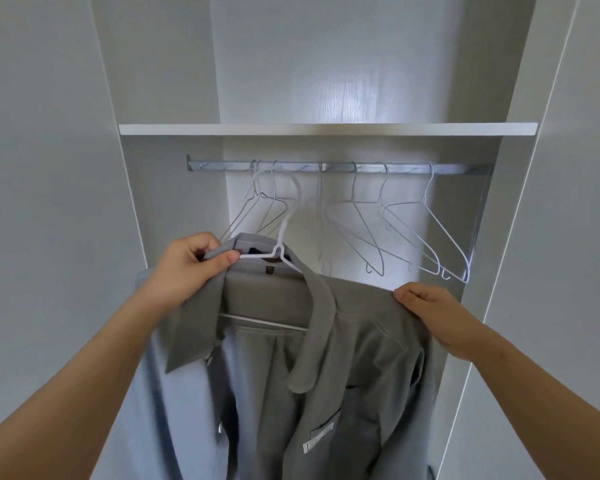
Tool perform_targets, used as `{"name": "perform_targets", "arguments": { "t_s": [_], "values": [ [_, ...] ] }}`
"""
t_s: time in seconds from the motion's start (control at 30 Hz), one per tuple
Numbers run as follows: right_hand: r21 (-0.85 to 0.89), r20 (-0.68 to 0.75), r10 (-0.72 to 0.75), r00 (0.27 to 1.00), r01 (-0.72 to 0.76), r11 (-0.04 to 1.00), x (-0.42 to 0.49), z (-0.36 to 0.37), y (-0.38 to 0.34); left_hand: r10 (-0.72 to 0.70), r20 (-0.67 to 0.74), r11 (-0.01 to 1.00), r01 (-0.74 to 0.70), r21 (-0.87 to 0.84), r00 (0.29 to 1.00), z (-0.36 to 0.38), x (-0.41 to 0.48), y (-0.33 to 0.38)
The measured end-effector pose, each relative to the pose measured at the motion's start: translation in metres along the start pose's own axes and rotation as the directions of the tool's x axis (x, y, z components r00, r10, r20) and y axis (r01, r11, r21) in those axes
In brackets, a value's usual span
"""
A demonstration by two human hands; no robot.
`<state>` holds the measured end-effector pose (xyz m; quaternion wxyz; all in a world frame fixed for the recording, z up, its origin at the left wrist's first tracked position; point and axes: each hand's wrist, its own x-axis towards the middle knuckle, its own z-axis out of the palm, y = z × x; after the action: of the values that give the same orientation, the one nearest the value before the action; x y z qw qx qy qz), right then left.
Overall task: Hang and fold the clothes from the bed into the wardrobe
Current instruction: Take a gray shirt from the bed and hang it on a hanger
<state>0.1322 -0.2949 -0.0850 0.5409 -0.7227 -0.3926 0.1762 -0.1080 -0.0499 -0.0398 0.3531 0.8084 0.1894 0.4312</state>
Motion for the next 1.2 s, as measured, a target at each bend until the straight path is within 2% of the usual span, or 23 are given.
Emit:
{"name": "perform_targets", "arguments": {
  "t_s": [0.07, 0.13, 0.2, 0.27, 0.4, 0.57, 0.73, 0.83, 1.0, 1.1, 1.2],
  "values": [
    [0.153, 0.186, 0.134, 0.973, -0.164, 0.975, -0.004, -0.005, 0.000, 0.003, 0.130, 0.999, 0.002, -0.037, 0.992, -0.010, -0.001, 0.004],
    [0.149, 0.228, 0.184, 0.956, -0.221, 0.964, -0.005, -0.007, 0.003, -0.007, 0.205, 0.998, 0.021, -0.065, 0.979, -0.015, -0.001, 0.006],
    [0.064, 0.084, 0.166, 0.983, -0.172, 0.983, -0.003, -0.005, 0.008, -0.035, 0.164, 0.995, 0.050, -0.085, 0.986, -0.016, 0.001, 0.004],
    [0.040, -0.066, 0.128, 0.990, -0.126, 0.991, -0.002, -0.003, 0.014, -0.082, 0.042, 0.990, 0.086, -0.109, 0.996, -0.014, 0.005, 0.000],
    [0.222, -0.074, 0.119, 0.990, -0.100, 0.970, -0.003, 0.000, 0.023, -0.115, -0.145, 0.991, 0.104, -0.081, 0.983, -0.008, 0.011, -0.007],
    [0.185, -0.349, 0.044, 0.936, 0.023, 0.982, -0.001, -0.002, 0.027, -0.147, -0.194, 0.986, 0.128, -0.108, 0.970, -0.003, 0.013, -0.011],
    [-0.030, -0.330, -0.018, 0.944, 0.008, 1.000, -0.002, -0.008, 0.028, -0.147, -0.101, 0.984, 0.135, -0.119, 0.984, -0.005, 0.011, -0.008],
    [0.018, -0.333, 0.019, 0.943, -0.014, 1.000, -0.002, -0.003, 0.023, -0.165, -0.046, 0.978, 0.157, -0.139, 0.985, -0.002, 0.009, -0.006],
    [0.013, -0.287, 0.125, 0.950, -0.127, 0.992, -0.004, 0.002, 0.017, -0.206, -0.045, 0.964, 0.195, -0.179, 0.978, -0.004, 0.006, -0.006],
    [-0.005, -0.275, 0.060, 0.960, -0.064, 0.998, -0.006, 0.004, 0.015, -0.222, -0.077, 0.966, 0.208, -0.153, 0.972, -0.005, 0.005, -0.004],
    [-0.017, -0.343, 0.018, 0.939, -0.025, 1.000, -0.004, 0.001, 0.012, -0.191, -0.038, 0.973, 0.183, -0.143, 0.981, -0.009, 0.003, -0.002]
  ]
}}
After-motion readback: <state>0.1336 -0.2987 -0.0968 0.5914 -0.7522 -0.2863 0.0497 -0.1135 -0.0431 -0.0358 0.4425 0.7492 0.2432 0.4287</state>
